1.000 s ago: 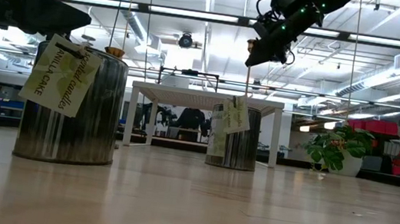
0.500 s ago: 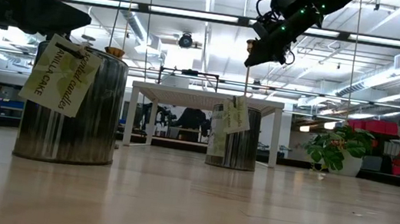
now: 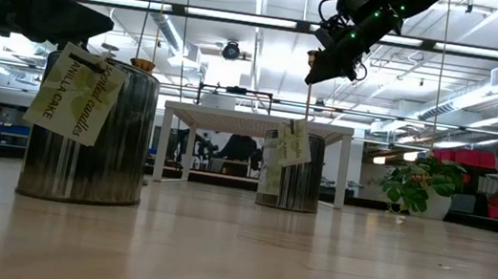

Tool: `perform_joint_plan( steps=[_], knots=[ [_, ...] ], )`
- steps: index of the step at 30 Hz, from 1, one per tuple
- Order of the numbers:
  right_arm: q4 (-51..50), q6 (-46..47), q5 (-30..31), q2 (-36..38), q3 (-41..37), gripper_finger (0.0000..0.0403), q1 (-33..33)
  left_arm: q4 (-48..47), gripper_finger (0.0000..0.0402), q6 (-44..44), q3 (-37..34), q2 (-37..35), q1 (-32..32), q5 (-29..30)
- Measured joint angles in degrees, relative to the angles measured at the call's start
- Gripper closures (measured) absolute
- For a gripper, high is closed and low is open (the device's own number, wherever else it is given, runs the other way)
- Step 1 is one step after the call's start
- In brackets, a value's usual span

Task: Pick & Place candle stick holders
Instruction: Put the right candle holder on the shelf

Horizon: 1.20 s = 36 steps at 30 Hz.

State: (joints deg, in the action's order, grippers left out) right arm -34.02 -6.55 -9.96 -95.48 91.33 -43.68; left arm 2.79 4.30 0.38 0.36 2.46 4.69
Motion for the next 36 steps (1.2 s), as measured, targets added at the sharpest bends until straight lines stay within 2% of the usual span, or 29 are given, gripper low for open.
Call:
perform_joint_plan(
  steps=[12, 25, 36],
  knots=[
    [0.06, 0.00, 0.01, 0.00, 0.00, 0.0389, 0.00, 0.00, 0.0369, 0.02, 0.00, 0.00, 0.00, -0.01],
    [0.32, 1.16, 0.02, 0.02, 0.00, 0.0335, 0.02, 0.00, 0.0369, 0.02, -0.02, 0.00, 0.00, 0.01],
    [0.17, 1.33, 0.02, 0.02, 0.00, 0.0325, 0.02, 0.00, 0.0369, 0.02, 0.00, 0.00, 0.02, 0.02]
  ],
)
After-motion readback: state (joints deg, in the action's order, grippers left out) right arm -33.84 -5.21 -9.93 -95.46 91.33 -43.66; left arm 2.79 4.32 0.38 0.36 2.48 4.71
